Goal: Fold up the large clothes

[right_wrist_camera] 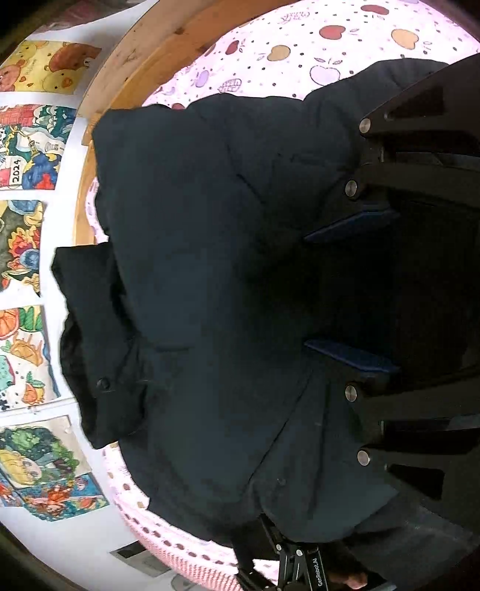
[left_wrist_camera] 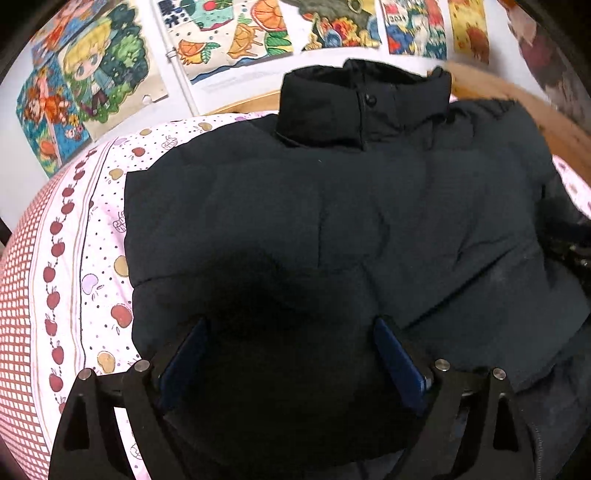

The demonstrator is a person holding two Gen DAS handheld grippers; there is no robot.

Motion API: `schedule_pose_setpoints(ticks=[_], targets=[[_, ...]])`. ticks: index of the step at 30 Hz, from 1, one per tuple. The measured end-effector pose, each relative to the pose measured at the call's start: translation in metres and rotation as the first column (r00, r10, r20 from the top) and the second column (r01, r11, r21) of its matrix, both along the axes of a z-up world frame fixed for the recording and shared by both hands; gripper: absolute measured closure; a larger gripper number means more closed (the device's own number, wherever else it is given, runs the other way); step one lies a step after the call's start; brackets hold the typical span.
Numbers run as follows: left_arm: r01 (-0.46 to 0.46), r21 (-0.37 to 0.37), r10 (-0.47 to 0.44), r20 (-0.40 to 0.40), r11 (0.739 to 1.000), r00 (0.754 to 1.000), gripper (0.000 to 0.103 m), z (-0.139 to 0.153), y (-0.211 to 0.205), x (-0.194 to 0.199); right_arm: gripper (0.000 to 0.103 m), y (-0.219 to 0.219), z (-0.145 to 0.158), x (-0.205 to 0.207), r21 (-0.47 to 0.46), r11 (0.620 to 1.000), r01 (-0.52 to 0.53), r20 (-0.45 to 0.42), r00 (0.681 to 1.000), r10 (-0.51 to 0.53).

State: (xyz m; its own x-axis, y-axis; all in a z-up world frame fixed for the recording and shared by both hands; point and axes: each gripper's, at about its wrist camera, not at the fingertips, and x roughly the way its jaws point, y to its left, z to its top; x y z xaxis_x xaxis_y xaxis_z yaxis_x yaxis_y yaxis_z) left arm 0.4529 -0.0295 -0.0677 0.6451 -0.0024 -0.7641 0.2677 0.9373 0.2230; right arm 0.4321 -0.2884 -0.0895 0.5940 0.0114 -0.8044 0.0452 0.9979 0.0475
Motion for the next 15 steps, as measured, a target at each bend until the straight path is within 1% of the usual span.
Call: schedule_pose_setpoints(ticks=[2,3,5,6,7,8,9,10,12,15], targets=[[0.001,-0.020,-0.001,-0.007,1.000,1.000,0.012,0.004,0.005,0.002,0.053,0.001,0.001,-0.002,-0.002,1.000,-0.001,0.002,1.000,0.001],[0.003,-0.046,-0.004,-0.013,0.999,1.000,0.012,0.008,0.010,0.002,0.053,0.000,0.002,-0.003,0.005,1.000,-0.002,0.007,1.000,0.002],[0.006,-0.094,-0.008,-0.022,0.996,1.000,0.012,0.018,0.021,0.004,0.053,-0.006,0.014,-0.010,0.044,0.999,-0.006,0.025,1.000,0.005],[0.007,-0.113,-0.010,-0.019,0.994,1.000,0.012,0.025,0.027,0.005,0.051,-0.009,0.021,-0.016,0.063,0.998,-0.005,0.041,0.999,0.003],[0.008,-0.118,-0.010,-0.016,0.993,1.000,0.012,0.028,0.031,0.007,0.048,-0.014,0.029,-0.021,0.077,0.997,-0.006,0.061,0.998,0.001],[0.007,-0.121,-0.008,-0.007,0.993,1.000,0.012,0.035,0.036,0.011,0.040,-0.016,0.036,-0.025,0.085,0.996,-0.007,0.079,0.997,0.000],[0.003,-0.114,-0.003,-0.003,0.993,1.000,0.012,0.042,0.038,0.016,0.035,-0.020,0.045,-0.028,0.093,0.996,-0.011,0.100,0.995,0.001],[-0.006,-0.105,0.007,0.005,0.994,1.000,0.012,0.049,0.040,0.023,0.035,-0.022,0.051,-0.030,0.098,0.995,-0.014,0.113,0.994,0.003],[-0.028,-0.112,0.031,0.029,0.993,0.999,0.012,0.063,0.043,0.035,0.034,-0.031,0.064,-0.027,0.107,0.994,-0.023,0.131,0.991,0.009],[-0.040,-0.160,0.053,0.074,0.986,0.996,0.012,0.087,0.046,0.060,0.034,-0.039,0.085,-0.012,0.086,0.996,-0.032,0.159,0.987,0.018]])
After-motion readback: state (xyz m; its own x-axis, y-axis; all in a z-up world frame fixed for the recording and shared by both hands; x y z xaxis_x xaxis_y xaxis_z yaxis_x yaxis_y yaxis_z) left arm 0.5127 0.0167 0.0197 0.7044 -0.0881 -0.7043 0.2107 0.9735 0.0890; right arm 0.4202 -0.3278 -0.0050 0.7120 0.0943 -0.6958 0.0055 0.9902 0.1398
